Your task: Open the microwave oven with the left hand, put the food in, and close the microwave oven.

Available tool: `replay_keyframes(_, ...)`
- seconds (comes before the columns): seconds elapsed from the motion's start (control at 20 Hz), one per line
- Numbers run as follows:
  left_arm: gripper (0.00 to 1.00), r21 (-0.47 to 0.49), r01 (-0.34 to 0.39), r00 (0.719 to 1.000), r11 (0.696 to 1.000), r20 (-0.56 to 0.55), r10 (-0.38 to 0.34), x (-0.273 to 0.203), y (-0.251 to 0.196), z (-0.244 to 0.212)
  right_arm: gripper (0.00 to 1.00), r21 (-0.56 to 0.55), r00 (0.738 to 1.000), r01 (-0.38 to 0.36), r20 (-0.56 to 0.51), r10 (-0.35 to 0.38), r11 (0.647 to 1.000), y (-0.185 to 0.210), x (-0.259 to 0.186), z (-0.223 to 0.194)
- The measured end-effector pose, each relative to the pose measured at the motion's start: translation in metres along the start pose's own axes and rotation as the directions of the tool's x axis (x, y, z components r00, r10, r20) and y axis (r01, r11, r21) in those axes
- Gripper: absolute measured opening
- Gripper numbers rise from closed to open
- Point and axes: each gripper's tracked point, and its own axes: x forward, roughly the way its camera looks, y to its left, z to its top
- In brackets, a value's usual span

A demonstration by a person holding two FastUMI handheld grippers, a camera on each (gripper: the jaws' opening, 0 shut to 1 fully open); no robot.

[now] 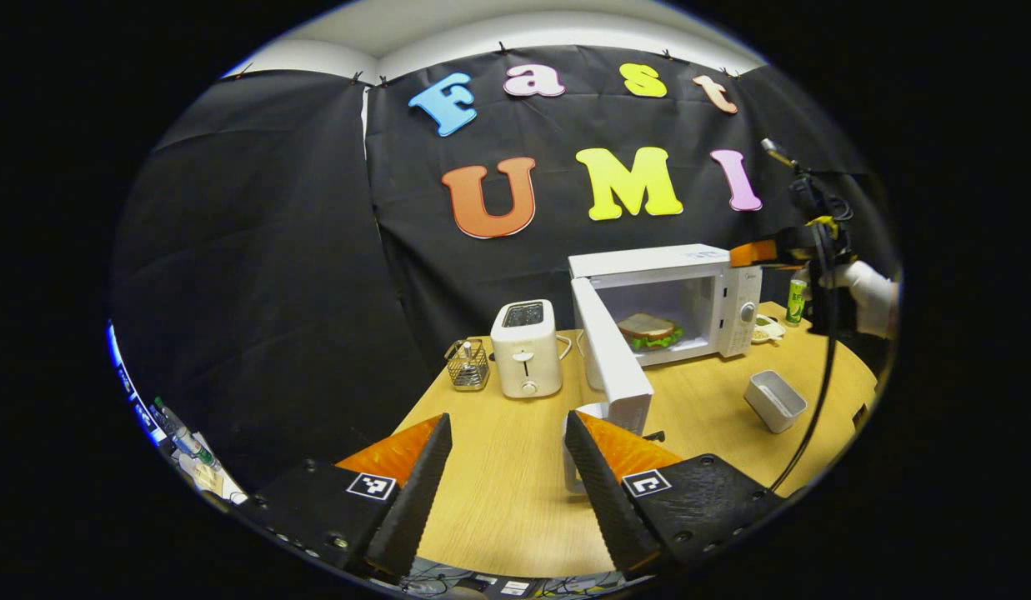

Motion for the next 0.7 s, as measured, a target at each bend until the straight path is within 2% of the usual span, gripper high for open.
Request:
replay_keyframes(0.05, 0.77, 0.004, -0.009, 1.0, 1.0, 0.008, 0.009, 0.002, 0.005, -0.001, 0.91, -0.008, 1.0, 0.0, 0.004, 0.001, 1.0, -0.005, -0.019, 0.006)
replay_keyframes(0.1, 0.74, -0.001, -0.011, 1.0, 1.0, 0.009, 0.011, 0.007, 0.009, -0.003, 1.0, -0.014, 1.0, -0.003, 0.014, 0.003, 1.0, -0.011, -0.037, 0.012)
replay_keyframes(0.15, 0.7, -0.007, 0.003, 1.0, 1.0, 0.002, -0.003, 0.015, 0.009, -0.007, 1.0, -0.02, 1.0, 0.016, 0.02, -0.015, 1.0, -0.019, -0.052, 0.016)
replay_keyframes(0.2, 0.76, -0.013, 0.001, 1.0, 1.0, -0.01, -0.001, 0.022, 0.013, -0.014, 0.9, -0.023, 0.999, 0.022, 0.028, -0.021, 1.0, -0.024, -0.066, 0.018)
replay_keyframes(0.25, 0.53, -0.022, 0.024, 0.999, 0.999, -0.021, -0.025, 0.031, 0.01, -0.019, 0.91, -0.034, 0.999, 0.02, 0.032, -0.019, 0.999, -0.025, -0.078, 0.02)
replay_keyframes(0.3, 0.55, -0.029, 0.042, 0.999, 0.999, -0.026, -0.043, 0.037, 0.008, -0.023, 0.91, -0.043, 0.999, 0.036, 0.03, -0.035, 0.998, -0.032, -0.089, 0.019)
replay_keyframes(0.35, 0.36, -0.035, 0.072, 0.997, 0.997, -0.025, -0.073, 0.044, 0.003, -0.026, 0.91, -0.038, 0.999, 0.045, 0.03, -0.044, 0.998, -0.037, -0.101, 0.019)
replay_keyframes(0.4, 0.34, -0.02, 0.072, 0.997, 0.997, -0.034, -0.072, 0.051, 0.004, -0.031, 0.91, -0.031, 0.999, 0.048, 0.02, -0.048, 0.998, -0.039, -0.11, 0.016)
replay_keyframes(0.45, 0.12, -0.014, 0.065, 0.996, 0.998, -0.054, -0.066, 0.059, 0.005, -0.041, 0.91, -0.035, 0.998, 0.061, 0.005, -0.061, 0.998, -0.043, -0.121, 0.012)
replay_keyframes(0.5, 0.02, -0.011, 0.077, 0.995, 0.997, -0.057, -0.077, 0.063, 0.002, -0.048, 1.0, -0.037, 0.997, 0.075, 0.0, -0.075, 0.997, -0.048, -0.13, 0.011)
replay_keyframes(0.55, 0.0, -0.002, 0.088, 0.995, 0.996, -0.056, -0.088, 0.065, -0.002, -0.051, 0.91, -0.033, 0.996, 0.089, 0.002, -0.089, 0.995, -0.053, -0.139, 0.011)
replay_keyframes(0.6, 0.0, 0.003, 0.097, 0.994, 0.995, -0.057, -0.097, 0.07, -0.006, -0.055, 0.91, -0.024, 0.995, 0.096, -0.002, -0.097, 0.995, -0.055, -0.147, 0.009)
replay_keyframes(0.65, 0.01, 0.007, 0.098, 0.994, 0.995, -0.052, -0.097, 0.07, -0.007, -0.054, 1.0, -0.016, 0.995, 0.098, -0.01, -0.098, 0.995, -0.057, -0.152, 0.007)
replay_keyframes(0.7, 0.0, 0.002, 0.113, 0.992, 0.994, -0.052, -0.113, 0.072, -0.013, -0.054, 1.0, -0.016, 0.994, 0.104, -0.019, -0.104, 0.994, -0.061, -0.156, 0.004)
